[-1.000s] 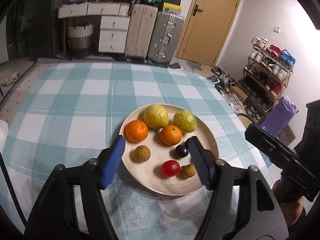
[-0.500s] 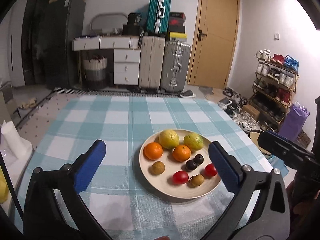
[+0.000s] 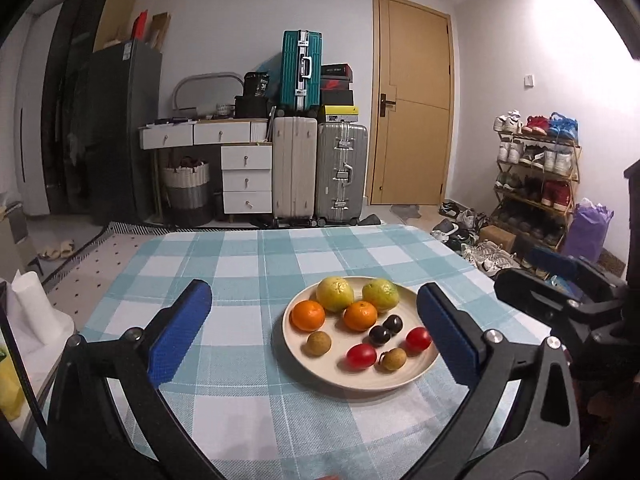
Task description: Organize fruits
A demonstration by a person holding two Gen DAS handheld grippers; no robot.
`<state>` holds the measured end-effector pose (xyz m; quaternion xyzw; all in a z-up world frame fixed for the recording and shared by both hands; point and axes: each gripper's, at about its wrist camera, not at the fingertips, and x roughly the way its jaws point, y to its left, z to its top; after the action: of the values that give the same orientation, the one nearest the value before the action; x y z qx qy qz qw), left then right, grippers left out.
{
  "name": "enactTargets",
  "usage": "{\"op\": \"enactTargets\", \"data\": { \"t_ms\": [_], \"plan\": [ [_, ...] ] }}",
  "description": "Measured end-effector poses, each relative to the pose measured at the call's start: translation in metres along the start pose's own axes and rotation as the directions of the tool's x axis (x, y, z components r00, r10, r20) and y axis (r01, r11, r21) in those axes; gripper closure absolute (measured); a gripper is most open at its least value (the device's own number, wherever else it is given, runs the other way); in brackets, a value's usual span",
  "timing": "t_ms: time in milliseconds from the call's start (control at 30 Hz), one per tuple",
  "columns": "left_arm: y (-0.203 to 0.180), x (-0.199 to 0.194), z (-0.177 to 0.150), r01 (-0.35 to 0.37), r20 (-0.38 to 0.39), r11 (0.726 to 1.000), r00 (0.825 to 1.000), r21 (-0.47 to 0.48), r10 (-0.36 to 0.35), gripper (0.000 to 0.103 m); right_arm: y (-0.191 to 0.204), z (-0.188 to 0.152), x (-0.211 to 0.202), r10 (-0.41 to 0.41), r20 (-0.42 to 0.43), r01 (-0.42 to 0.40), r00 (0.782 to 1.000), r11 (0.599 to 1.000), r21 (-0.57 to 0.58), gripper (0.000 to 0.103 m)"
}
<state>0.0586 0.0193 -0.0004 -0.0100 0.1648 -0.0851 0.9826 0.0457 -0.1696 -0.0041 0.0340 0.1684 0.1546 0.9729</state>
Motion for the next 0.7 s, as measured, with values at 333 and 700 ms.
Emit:
{"op": "enactTargets", "data": {
  "t_ms": [333,700],
  "plan": [
    [0.008,0.001,-0.034,-0.024,0.009,0.999,1.000,-0.031,0.024,0.000,0.002,-0.024,-0.003,-0.022,0.053,0.024,0.998,0.999,-0.039,0.000],
    [0.010,0.000,-0.051,-0.049,0.060,0.999,0.997,-0.022,0.051,0.000,0.007,-0.046,-0.003,-0.058,0.096,0.066,0.994,0.994,-0.084,0.000]
  ]
}}
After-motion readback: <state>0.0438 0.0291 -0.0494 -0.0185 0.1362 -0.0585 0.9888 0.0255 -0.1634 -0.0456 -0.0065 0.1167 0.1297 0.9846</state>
